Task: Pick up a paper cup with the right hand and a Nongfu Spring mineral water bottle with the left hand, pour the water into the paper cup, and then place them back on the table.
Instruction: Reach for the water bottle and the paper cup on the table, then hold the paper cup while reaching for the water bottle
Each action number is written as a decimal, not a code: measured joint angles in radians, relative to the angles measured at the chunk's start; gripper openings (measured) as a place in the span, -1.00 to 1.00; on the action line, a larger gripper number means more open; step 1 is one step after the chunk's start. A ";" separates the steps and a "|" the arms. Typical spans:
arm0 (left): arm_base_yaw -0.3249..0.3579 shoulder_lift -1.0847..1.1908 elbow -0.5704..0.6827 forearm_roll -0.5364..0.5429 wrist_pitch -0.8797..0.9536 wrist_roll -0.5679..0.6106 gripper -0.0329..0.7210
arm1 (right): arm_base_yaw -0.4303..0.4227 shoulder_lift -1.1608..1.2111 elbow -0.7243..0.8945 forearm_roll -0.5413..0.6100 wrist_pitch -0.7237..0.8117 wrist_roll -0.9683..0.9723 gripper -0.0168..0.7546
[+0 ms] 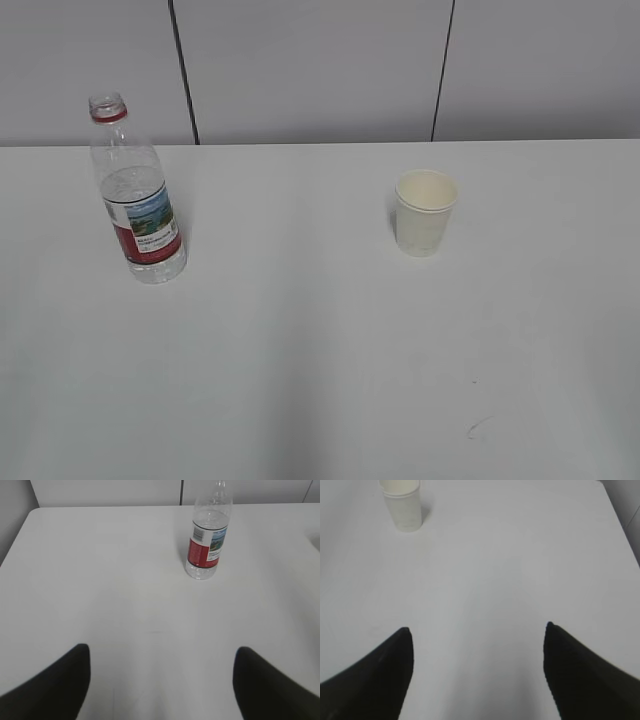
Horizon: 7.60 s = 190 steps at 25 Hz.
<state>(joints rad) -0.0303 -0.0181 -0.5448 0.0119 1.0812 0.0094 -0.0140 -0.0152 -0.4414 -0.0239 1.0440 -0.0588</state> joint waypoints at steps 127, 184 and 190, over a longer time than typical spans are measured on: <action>0.000 0.000 0.000 -0.001 0.000 0.000 0.48 | 0.046 2.279 -0.443 -0.531 -2.189 0.172 0.74; 0.000 0.000 0.000 -0.001 0.000 0.000 0.48 | 0.107 2.383 -0.658 -0.508 -2.120 0.211 0.40; 0.000 0.000 0.000 -0.001 0.000 0.000 0.48 | 0.107 2.374 -0.658 -0.566 -2.119 0.246 0.39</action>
<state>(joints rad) -0.0303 -0.0181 -0.5448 0.0111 1.0812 0.0094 0.0935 2.3586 -1.0993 -0.5895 -1.0745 0.1871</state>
